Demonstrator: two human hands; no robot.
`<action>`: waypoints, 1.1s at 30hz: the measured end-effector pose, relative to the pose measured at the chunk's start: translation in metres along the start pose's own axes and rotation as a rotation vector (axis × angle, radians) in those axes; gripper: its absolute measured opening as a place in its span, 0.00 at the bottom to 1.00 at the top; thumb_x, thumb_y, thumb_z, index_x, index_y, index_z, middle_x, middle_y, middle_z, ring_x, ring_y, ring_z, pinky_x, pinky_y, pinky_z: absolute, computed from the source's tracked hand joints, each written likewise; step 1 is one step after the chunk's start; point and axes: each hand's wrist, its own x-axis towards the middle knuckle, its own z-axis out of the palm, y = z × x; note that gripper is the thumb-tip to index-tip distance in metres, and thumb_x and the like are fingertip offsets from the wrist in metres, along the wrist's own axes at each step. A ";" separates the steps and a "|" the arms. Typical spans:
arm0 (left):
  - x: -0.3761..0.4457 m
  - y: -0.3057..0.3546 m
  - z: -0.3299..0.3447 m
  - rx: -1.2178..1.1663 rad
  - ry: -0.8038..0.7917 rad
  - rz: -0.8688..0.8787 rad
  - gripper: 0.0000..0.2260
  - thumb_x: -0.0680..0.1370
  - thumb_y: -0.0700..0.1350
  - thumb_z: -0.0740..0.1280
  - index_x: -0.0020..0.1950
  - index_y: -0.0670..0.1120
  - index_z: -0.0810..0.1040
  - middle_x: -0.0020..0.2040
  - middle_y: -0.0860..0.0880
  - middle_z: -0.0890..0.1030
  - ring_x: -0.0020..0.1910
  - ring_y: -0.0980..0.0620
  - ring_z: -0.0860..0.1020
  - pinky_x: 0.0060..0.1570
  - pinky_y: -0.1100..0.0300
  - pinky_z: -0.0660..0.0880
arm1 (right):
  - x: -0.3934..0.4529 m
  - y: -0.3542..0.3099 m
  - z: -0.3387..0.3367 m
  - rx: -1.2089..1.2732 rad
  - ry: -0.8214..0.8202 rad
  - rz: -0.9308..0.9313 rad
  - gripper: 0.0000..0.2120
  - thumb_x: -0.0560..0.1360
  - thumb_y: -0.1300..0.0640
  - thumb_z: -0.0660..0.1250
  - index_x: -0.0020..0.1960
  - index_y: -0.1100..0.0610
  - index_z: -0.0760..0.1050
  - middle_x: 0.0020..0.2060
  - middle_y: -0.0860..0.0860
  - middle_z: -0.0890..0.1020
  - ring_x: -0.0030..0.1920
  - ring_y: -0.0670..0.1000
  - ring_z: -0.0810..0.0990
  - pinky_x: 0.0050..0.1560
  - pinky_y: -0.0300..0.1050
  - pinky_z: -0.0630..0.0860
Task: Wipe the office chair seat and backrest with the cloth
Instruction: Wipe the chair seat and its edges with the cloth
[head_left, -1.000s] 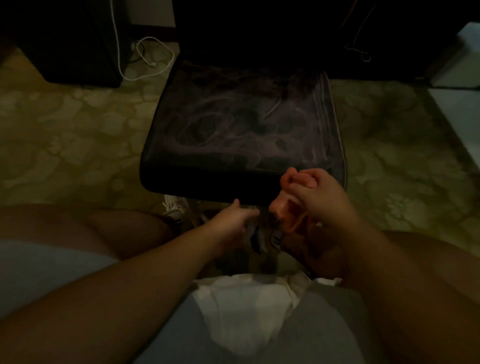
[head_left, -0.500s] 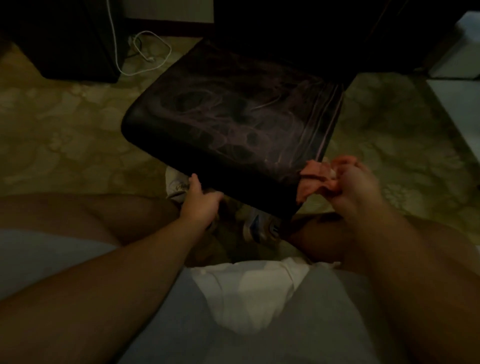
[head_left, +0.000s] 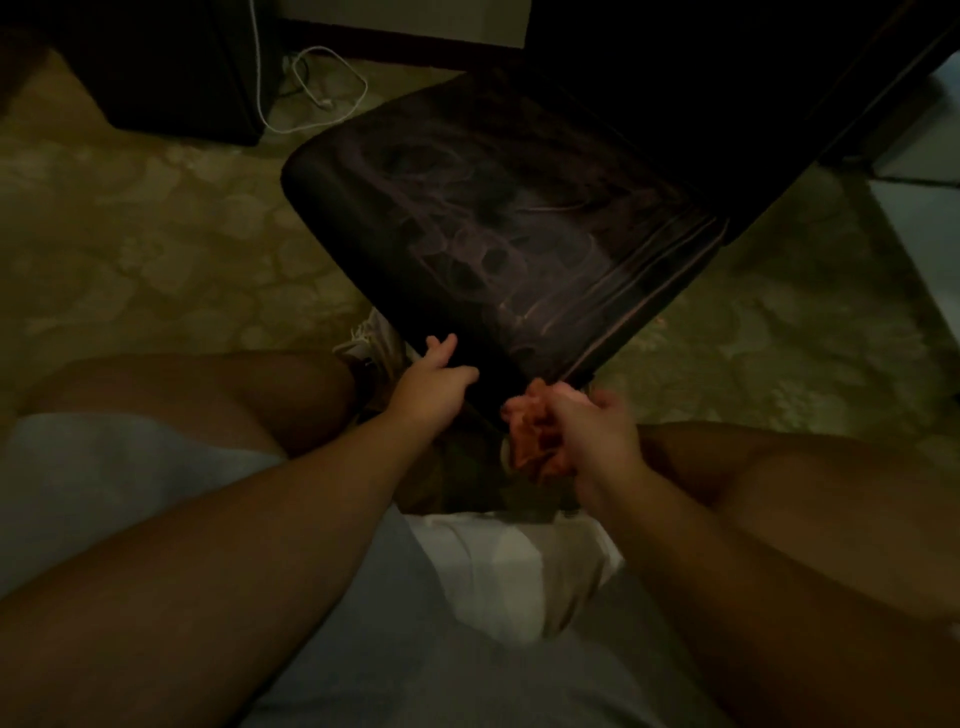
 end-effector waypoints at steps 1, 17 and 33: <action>-0.002 0.001 0.001 0.043 0.016 -0.004 0.33 0.81 0.44 0.69 0.85 0.55 0.60 0.86 0.55 0.50 0.84 0.48 0.54 0.82 0.48 0.58 | 0.002 0.004 0.004 0.000 -0.055 0.081 0.07 0.83 0.54 0.65 0.59 0.53 0.79 0.50 0.53 0.90 0.41 0.53 0.87 0.31 0.45 0.78; 0.005 -0.028 0.016 0.072 0.161 -0.153 0.34 0.71 0.62 0.75 0.72 0.47 0.78 0.64 0.46 0.84 0.62 0.43 0.82 0.65 0.44 0.79 | 0.019 0.030 0.057 0.110 -0.222 0.479 0.18 0.83 0.46 0.67 0.42 0.57 0.80 0.40 0.57 0.83 0.34 0.57 0.82 0.34 0.46 0.78; 0.008 -0.030 0.017 0.272 0.274 -0.071 0.22 0.80 0.56 0.73 0.68 0.43 0.80 0.62 0.44 0.84 0.62 0.42 0.82 0.64 0.45 0.78 | 0.027 0.019 0.048 0.139 -0.406 0.571 0.07 0.80 0.52 0.69 0.45 0.52 0.76 0.36 0.54 0.77 0.26 0.50 0.80 0.20 0.35 0.70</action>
